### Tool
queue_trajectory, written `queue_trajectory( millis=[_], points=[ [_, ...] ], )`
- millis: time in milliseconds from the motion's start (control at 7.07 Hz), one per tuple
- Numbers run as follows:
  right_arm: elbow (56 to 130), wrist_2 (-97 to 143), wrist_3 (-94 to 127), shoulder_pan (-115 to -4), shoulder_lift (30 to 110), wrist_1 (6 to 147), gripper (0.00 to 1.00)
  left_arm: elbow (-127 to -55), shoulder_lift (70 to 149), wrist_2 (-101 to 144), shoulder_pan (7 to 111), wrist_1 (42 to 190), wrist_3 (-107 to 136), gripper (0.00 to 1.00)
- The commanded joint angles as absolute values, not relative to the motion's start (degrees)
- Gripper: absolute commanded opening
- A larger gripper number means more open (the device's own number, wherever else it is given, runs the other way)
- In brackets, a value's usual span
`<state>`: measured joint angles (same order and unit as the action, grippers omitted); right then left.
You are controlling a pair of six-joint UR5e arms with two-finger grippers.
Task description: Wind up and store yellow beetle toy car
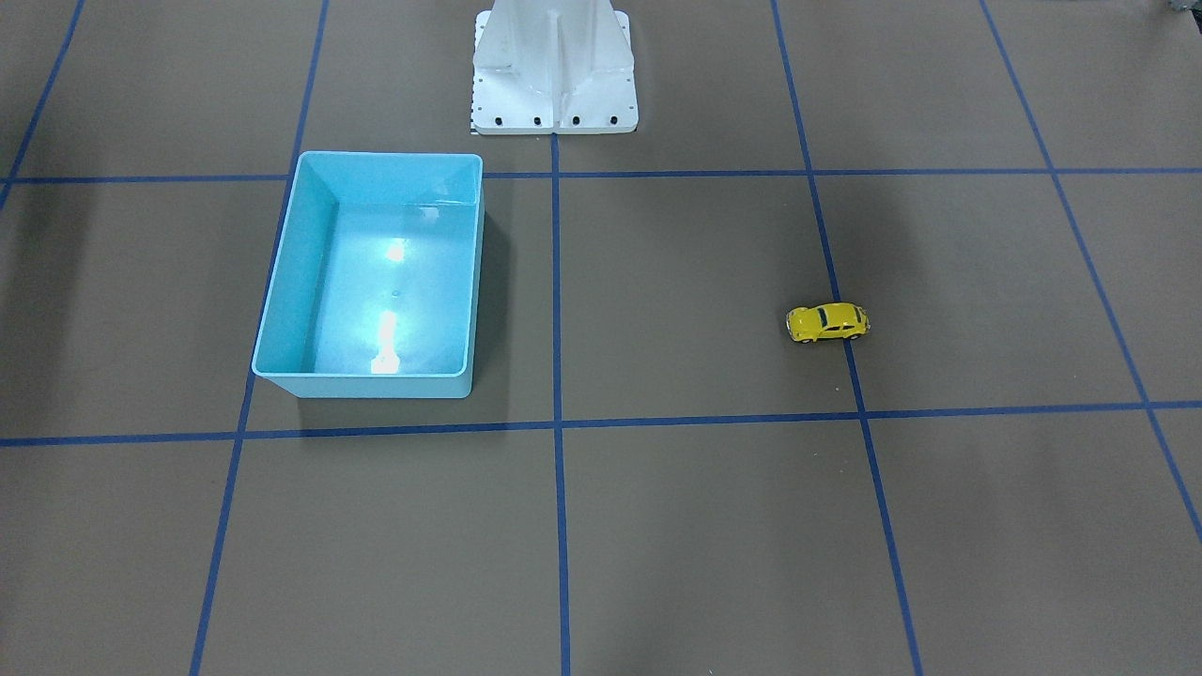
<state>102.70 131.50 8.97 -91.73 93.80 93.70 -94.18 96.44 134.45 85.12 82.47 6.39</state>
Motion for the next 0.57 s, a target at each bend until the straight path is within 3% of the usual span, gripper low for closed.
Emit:
queue_trajectory(
  millis=[0,425],
  points=[
    [102.92,131.57,8.96,-91.76,94.13,93.69,1.00,-94.31,96.50,134.39,85.08,82.53,6.33,1.00],
    [103.01,131.57,8.96,-91.76,94.39,93.69,1.00,-94.13,96.42,134.38,84.90,82.53,6.33,1.00]
  ],
)
